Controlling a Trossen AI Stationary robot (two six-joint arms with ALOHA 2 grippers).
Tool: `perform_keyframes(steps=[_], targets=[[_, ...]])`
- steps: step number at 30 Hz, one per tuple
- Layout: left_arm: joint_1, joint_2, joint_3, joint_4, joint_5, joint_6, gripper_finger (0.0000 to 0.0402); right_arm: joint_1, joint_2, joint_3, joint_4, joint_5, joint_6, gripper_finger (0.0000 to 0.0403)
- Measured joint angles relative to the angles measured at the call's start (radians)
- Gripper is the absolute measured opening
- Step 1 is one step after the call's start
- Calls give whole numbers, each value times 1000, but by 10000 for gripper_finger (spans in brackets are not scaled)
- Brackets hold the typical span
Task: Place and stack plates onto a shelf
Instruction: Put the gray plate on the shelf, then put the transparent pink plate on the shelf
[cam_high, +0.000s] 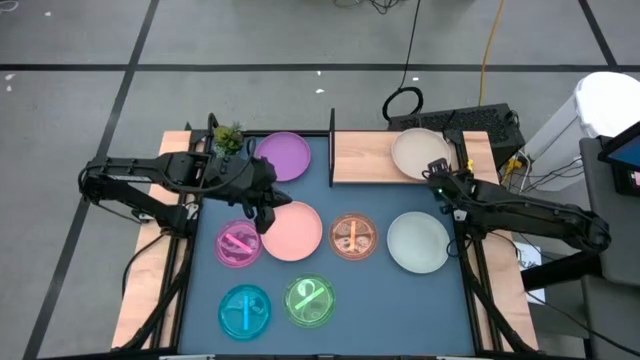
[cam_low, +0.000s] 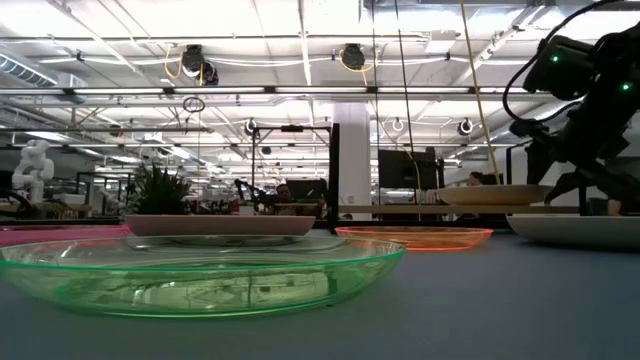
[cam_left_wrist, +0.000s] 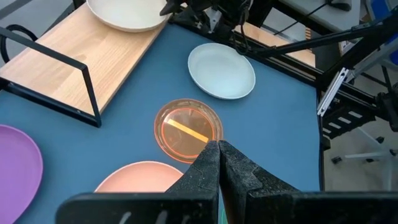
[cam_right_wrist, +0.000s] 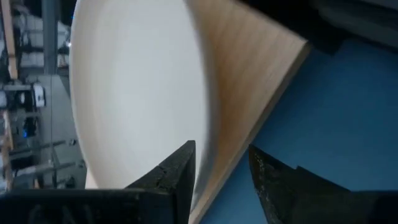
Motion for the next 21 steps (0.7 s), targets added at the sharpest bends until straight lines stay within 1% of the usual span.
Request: perform_keyframes(steps=[4, 9, 15, 21], targets=[[0, 0, 0, 0, 0, 0, 3, 25, -34, 0, 13, -24, -46, 133], [0, 0, 0, -1, -11, 0, 3, 53, -57, 0, -12, -20, -49, 133], [0, 0, 0, -1, -11, -10, 3, 76, -74, 0, -2, -50, -65, 133], [0, 0, 0, -1, -12, -30, 3, 99, -98, 0, 33, -49, -106, 139]])
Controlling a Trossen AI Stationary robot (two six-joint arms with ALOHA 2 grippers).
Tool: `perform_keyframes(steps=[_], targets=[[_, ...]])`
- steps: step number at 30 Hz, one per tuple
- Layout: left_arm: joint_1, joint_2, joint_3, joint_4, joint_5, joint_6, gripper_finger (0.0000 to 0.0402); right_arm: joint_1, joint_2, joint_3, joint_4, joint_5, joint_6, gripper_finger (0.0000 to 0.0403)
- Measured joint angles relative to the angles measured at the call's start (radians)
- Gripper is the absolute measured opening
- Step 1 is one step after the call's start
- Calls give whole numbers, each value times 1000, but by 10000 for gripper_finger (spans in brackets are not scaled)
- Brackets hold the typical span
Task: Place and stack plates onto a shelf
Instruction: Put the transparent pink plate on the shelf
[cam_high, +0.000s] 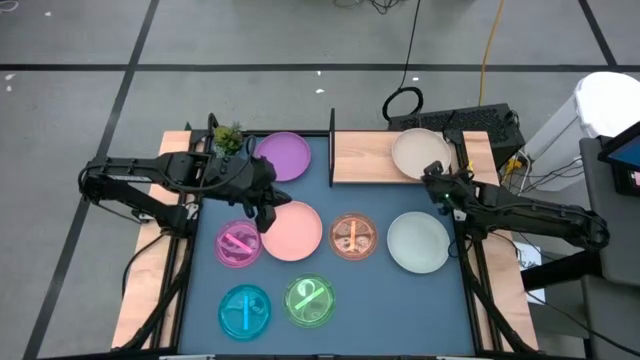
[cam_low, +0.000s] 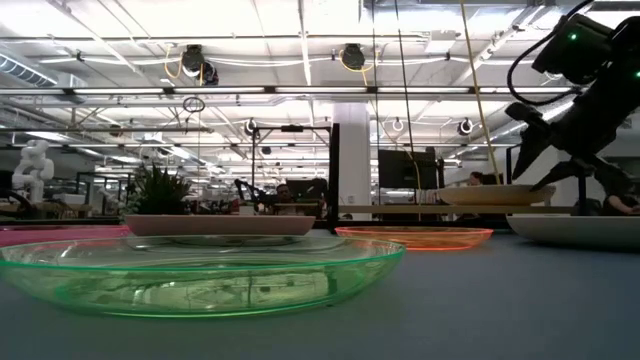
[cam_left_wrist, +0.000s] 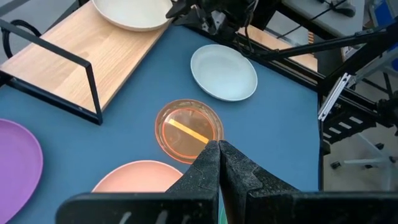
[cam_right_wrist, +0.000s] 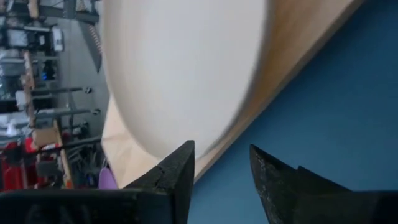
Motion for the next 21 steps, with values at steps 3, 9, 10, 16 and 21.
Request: perform_keyframes(steps=[3, 9, 10, 16, 21], targets=[[0, 0, 0, -1, 0, -5, 3, 7, -19, 0, 46, 0, -57, 141], [0, 0, 0, -21, -1, -19, 3, 36, -59, 0, 137, -1, -133, 141], [0, 0, 0, -26, 0, -24, 3, 42, -67, 0, 152, -2, -144, 141], [0, 0, 0, -32, -1, -59, 3, 74, -105, 0, 257, -53, -203, 141], [-1, 0, 0, -40, -1, -106, 3, 104, -128, 0, 377, -115, -287, 141]])
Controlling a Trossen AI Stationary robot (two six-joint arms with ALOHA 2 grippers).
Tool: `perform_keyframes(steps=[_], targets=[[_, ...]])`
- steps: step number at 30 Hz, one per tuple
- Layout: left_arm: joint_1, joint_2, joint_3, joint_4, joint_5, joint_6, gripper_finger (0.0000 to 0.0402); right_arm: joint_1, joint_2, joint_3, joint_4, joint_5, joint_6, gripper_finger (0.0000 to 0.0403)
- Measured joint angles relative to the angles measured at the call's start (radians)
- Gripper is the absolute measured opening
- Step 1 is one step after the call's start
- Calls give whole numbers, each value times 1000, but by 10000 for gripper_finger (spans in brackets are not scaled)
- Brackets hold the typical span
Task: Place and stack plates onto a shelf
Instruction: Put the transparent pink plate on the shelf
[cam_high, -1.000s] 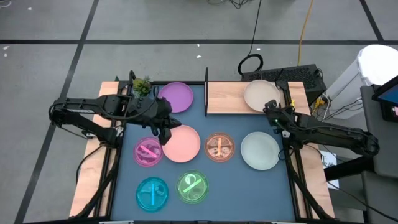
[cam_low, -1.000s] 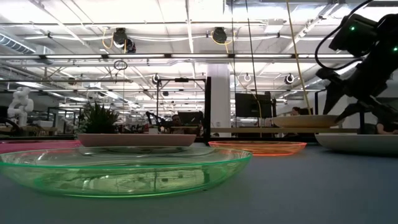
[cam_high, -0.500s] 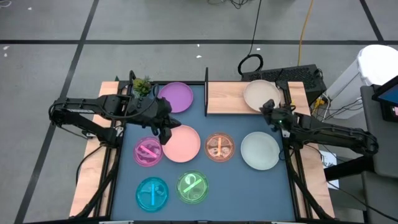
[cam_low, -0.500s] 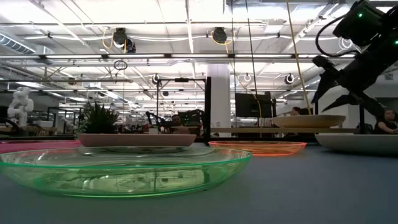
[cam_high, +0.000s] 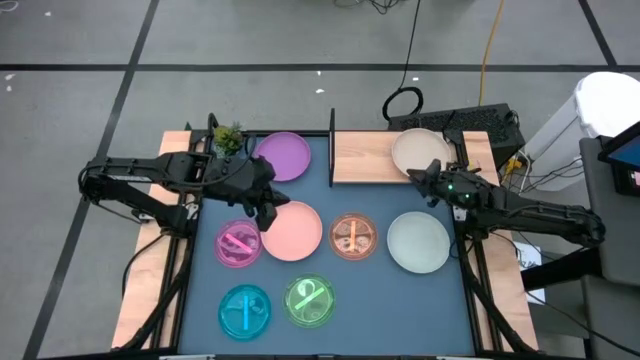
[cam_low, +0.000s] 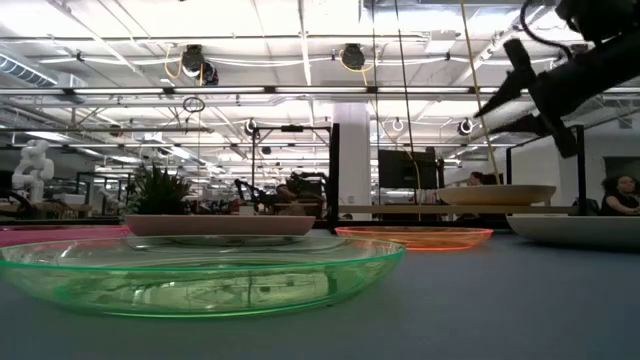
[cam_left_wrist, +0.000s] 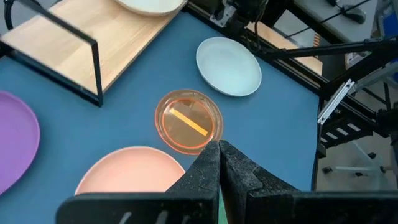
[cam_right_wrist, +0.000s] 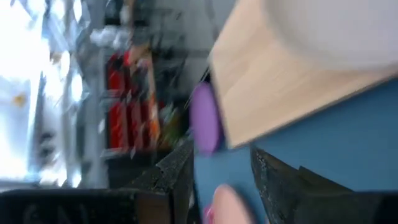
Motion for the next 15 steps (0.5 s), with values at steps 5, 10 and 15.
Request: perform_keyframes(steps=[5, 10, 15], targets=[[-9, 0, 0, -32, -1, -54, 3, 29, -5, 0, 132, -93, -85, 141], [-24, 0, 0, -53, 0, -110, 3, 65, -5, 0, 167, -183, -67, 141], [-33, 0, 0, -114, 0, -181, 3, 122, -2, 0, 200, -229, -51, 141]])
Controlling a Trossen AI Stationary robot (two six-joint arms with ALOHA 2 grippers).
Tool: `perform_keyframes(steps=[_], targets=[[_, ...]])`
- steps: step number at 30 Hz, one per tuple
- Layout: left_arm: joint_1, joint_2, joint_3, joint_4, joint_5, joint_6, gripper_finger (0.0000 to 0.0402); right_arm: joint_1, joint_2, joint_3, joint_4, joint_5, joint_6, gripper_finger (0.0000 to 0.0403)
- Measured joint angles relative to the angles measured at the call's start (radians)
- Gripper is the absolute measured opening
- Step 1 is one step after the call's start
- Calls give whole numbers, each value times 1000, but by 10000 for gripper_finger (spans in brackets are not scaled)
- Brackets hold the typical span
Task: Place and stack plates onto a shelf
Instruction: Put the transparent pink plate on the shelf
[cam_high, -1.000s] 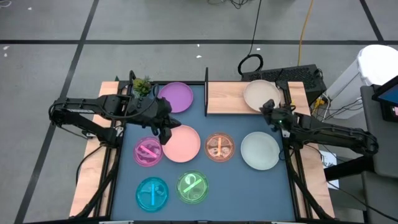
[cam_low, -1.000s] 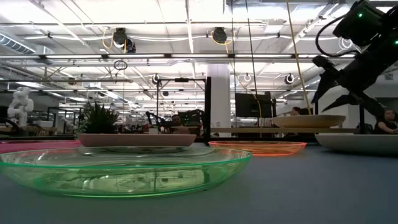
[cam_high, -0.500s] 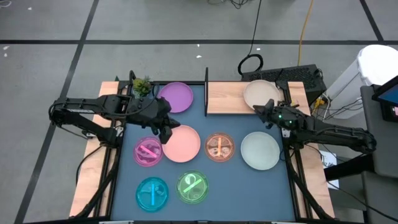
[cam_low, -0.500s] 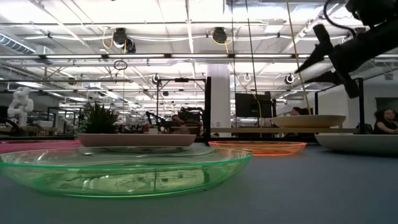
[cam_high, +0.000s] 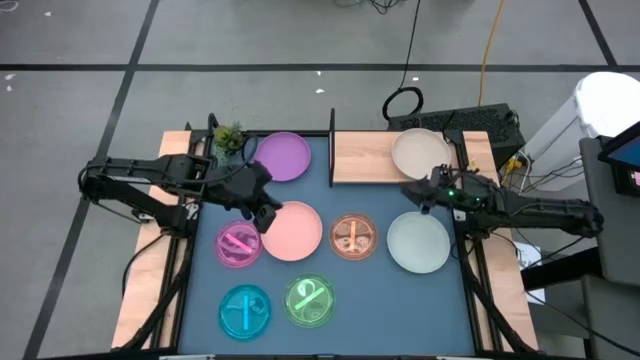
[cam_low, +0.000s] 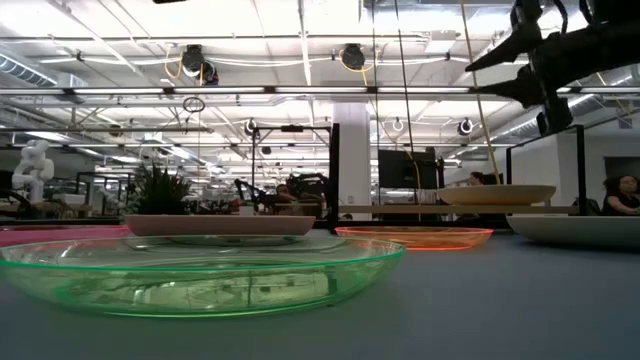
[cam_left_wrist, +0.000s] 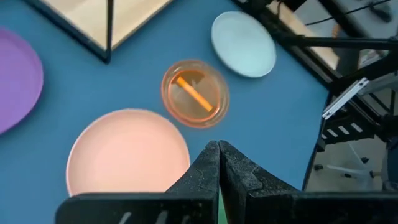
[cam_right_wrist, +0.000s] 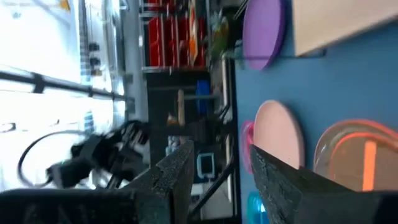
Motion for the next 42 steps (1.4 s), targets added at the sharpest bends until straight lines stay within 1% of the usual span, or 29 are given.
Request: perform_keyframes(steps=[5, 9, 12, 14, 15, 18, 20, 23, 26, 29, 31, 34, 36, 39, 42], targets=[[-8, 0, -13, -64, 0, -91, 3, 73, 8, 35, 6, 1, -5, 141], [-8, 0, -59, -143, 10, -265, 6, 124, 46, 98, -2, 3, -40, 135], [-18, 0, -110, -182, 39, -397, 19, 148, 85, 149, -13, 3, -77, 126], [-25, 0, -151, -186, 85, -485, 32, 158, 111, 170, -16, 5, -93, 119], [-28, 0, -172, -185, 128, -507, 39, 162, 122, 176, -15, 4, -98, 116], [-34, 0, -241, -185, 236, -538, 68, 170, 148, 180, -16, 5, -107, 107], [-32, 0, -289, -185, 281, -554, 87, 173, 160, 180, -11, 5, -163, 103], [-5, 0, -345, -183, 360, -484, 108, 177, 173, 180, 16, 5, -251, 100], [28, 0, -380, -211, 440, -398, 115, 177, 177, 180, 41, 5, -299, 100], [77, 0, -412, -279, 451, -360, 116, 177, 179, 180, 44, 5, -325, 100], [127, 0, -457, -278, 450, -318, 116, 177, 182, 180, 44, 11, -341, 100], [197, 0, -535, -265, 445, -255, 116, 177, 190, 180, 44, 47, -353, 100], [222, 0, -578, -241, 398, -194, 116, 177, 194, 180, 46, 65, -354, 100], [238, 0, -612, -220, 271, -33, 116, 177, 199, 180, 52, 86, -357, 100], [239, 0, -622, -233, 222, 13, 116, 177, 203, 180, 51, 88, -356, 100]])
